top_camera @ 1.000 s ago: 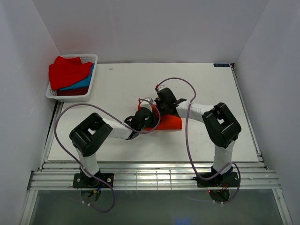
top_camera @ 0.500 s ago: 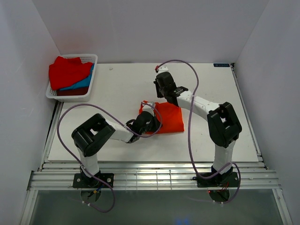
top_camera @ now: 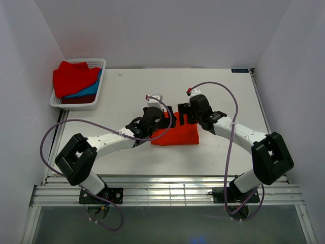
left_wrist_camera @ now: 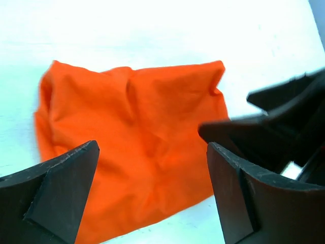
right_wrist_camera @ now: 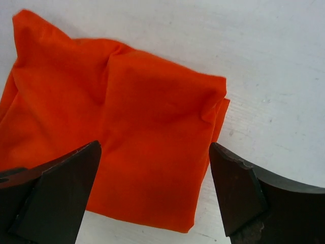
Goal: Fold and stack the t-shirts
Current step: Fold the tshirt, then neatly place the folded tshirt to the corner
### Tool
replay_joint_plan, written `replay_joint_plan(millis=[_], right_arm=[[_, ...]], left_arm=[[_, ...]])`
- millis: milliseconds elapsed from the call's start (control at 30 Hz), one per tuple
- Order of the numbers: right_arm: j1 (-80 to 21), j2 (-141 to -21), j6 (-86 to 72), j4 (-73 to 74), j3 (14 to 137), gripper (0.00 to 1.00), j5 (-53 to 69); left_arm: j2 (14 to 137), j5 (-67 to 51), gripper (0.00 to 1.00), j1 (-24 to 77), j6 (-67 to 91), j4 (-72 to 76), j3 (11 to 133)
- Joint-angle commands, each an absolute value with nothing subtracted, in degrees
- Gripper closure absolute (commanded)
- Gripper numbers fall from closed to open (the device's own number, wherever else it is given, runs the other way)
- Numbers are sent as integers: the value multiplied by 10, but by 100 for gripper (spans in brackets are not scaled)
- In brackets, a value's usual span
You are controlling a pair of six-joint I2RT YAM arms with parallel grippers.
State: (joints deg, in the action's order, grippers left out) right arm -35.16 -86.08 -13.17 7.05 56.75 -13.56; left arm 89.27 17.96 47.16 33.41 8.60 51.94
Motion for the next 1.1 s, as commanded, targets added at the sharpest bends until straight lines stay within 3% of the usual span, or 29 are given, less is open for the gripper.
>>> replay_joint_plan(millis=[0,233,567,900,1067], right_arm=[[-331,-849,-144,54,535,7,-60],[-274,-848,-144,20,483,4,43],[-188,-867,-156,-53,421,4,156],[-180,-936,-207,-143,402,3,277],[-193,-941,-210,-155,391,3,272]], left_arm=[[875,198,2,440,328,40,503],[910,121,21,423,329,91,483],[965,121,27,423,339,104,477],[1004,147,30,423,360,61,483],[1004,142,31,423,366,69,481]])
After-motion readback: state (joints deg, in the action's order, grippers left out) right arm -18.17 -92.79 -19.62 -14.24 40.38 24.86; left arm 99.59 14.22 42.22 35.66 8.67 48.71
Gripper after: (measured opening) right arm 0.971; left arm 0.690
